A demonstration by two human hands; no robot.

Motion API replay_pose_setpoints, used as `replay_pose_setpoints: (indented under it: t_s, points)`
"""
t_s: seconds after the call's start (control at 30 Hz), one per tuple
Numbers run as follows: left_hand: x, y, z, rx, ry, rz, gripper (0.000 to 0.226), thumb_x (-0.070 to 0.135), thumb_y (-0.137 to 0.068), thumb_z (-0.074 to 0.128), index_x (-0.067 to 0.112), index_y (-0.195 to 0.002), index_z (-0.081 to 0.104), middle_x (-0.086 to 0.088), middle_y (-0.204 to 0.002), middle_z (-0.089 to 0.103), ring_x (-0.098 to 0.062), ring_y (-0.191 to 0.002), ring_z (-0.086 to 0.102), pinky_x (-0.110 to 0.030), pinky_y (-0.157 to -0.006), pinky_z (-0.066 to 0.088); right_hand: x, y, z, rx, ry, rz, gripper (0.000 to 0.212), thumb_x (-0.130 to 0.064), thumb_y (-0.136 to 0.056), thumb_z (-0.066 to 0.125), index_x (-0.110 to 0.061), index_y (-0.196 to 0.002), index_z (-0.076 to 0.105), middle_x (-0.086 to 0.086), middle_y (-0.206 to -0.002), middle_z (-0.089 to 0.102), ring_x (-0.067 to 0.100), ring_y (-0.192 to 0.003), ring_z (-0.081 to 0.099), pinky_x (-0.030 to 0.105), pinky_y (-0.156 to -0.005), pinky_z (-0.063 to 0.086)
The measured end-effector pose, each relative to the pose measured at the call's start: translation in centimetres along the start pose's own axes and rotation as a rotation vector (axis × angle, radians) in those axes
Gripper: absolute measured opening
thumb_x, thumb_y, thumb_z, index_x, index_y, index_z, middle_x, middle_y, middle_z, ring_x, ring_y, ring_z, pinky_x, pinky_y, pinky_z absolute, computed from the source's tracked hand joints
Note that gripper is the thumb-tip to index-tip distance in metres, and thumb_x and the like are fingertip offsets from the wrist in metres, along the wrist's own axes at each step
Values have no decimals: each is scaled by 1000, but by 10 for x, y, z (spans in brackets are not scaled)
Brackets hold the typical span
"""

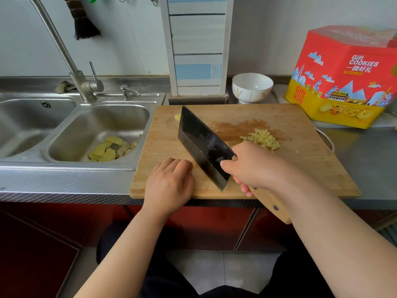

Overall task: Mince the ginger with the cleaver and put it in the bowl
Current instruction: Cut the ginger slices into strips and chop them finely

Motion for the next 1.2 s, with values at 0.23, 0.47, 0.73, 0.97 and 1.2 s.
replay_pose_setpoints:
  t_s: [0.23, 0.47, 0.73, 0.97, 1.2]
  points:
    - [-8, -4, 0, 13, 63, -81, 7, 15, -85, 57, 12, -87, 63, 1, -83, 63, -20, -79, 56, -33, -60, 45, 13, 5, -1, -51, 1, 40, 26, -20, -99, 43, -8, -122, 46, 13, -70, 63, 19, -47, 57, 28, -45, 51]
    - [-8, -19, 9, -45, 56, -171, 6, 16, -86, 62, 15, -92, 65, 3, -90, 65, -19, -86, 58, -33, -63, 47, 50, 7, -33, -5, -45, 98, 21, -17, -99, 44, -12, -119, 46, 8, -63, 57, 13, -37, 50, 23, -40, 45]
    - [9, -42, 18, -65, 67, -162, 8, 19, -88, 60, 17, -94, 64, 4, -94, 66, -18, -91, 58, -29, -66, 44, 94, -4, -81, 73, -85, 182, 11, -17, -99, 48, -13, -90, 54, 6, -59, 52, 16, -43, 48, 25, -43, 46]
    - [16, -50, 25, -92, 66, -158, 9, 20, -89, 61, 17, -96, 66, 4, -96, 66, -19, -93, 58, -30, -72, 46, 133, -1, -110, 160, -142, 249, 16, -20, -98, 50, -9, -108, 57, 7, -61, 54, 17, -50, 50, 27, -47, 48]
    - [9, -53, 30, -85, 88, -239, 10, 21, -90, 59, 18, -98, 64, 5, -97, 65, -16, -94, 56, -28, -71, 43, 113, -5, -104, 164, -222, 192, 14, -18, -97, 50, -10, -105, 59, 5, -58, 54, 16, -47, 50, 28, -49, 50]
Point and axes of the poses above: each hand's wrist, its own y-axis away from the middle knuckle, its own z-axis out of the palm, x = y × z, the point moved 10 cm from there along -y, towards the middle knuckle
